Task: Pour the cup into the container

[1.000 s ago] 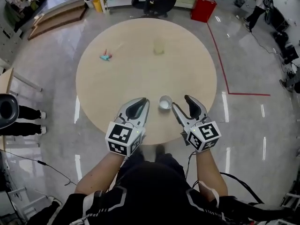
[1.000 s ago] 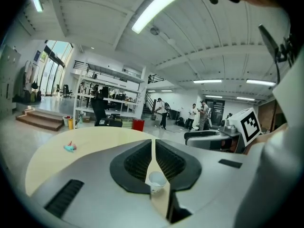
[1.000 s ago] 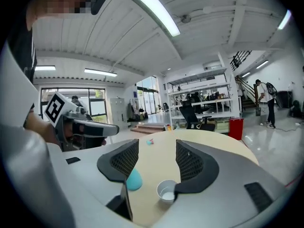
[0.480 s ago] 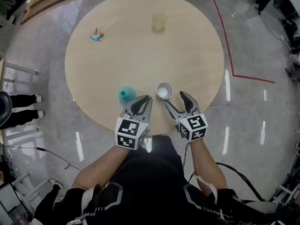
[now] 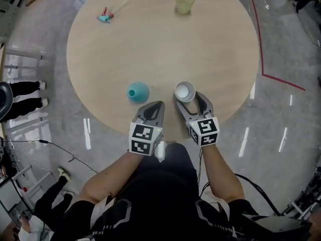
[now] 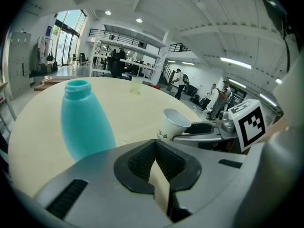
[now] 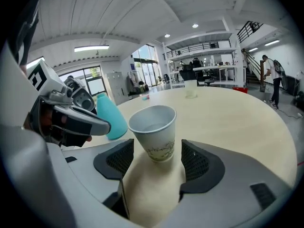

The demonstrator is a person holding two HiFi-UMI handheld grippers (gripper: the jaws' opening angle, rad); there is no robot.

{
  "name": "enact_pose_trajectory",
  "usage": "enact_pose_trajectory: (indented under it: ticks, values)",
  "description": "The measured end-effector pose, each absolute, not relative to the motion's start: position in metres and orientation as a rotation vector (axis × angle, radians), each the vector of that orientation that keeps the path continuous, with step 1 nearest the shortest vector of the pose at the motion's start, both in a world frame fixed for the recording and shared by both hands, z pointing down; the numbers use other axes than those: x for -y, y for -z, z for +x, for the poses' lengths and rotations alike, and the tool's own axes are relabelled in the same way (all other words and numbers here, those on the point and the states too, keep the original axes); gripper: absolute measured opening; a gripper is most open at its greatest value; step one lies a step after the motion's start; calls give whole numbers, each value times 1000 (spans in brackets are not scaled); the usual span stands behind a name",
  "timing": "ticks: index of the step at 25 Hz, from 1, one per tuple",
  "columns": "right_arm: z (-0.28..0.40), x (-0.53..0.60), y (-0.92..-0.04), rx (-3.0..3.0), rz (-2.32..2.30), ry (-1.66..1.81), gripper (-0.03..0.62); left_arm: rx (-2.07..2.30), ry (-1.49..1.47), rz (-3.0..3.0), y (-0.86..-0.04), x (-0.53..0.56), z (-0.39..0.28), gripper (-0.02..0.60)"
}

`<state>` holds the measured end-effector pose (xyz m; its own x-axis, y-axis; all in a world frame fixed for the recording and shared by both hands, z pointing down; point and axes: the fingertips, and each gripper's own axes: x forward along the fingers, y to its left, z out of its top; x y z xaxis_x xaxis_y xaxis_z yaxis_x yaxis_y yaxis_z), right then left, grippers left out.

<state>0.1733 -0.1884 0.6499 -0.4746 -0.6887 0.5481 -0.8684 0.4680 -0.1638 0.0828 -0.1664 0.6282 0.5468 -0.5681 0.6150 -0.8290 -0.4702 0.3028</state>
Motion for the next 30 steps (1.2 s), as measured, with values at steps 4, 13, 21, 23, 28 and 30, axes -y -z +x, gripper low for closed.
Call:
enact_pose_trajectory:
  ticks: [4,13,21,23,28,30]
  values:
    - [168,195,-655,2328,1284,-602,290,1102,-605,2212,-636,166,86,2]
    - [156,207,-659,2365,1249,-543,290,1096,-607,2217,-635,164,86,2]
    - [154,208,-659,2376,1252,-517,290,1093,-598,2236,-628,158,83,2]
    - [155,208,-661,2373,1254,-501,290,1094,-591,2244,-626,158,81,2]
    - [159,214,-642,2386,1279,-430,288,1117,-572,2277,-612,160,74,2]
    - [158,215,-630,2400,1278,-418,288,1136,-559,2272,-603,160,69,2]
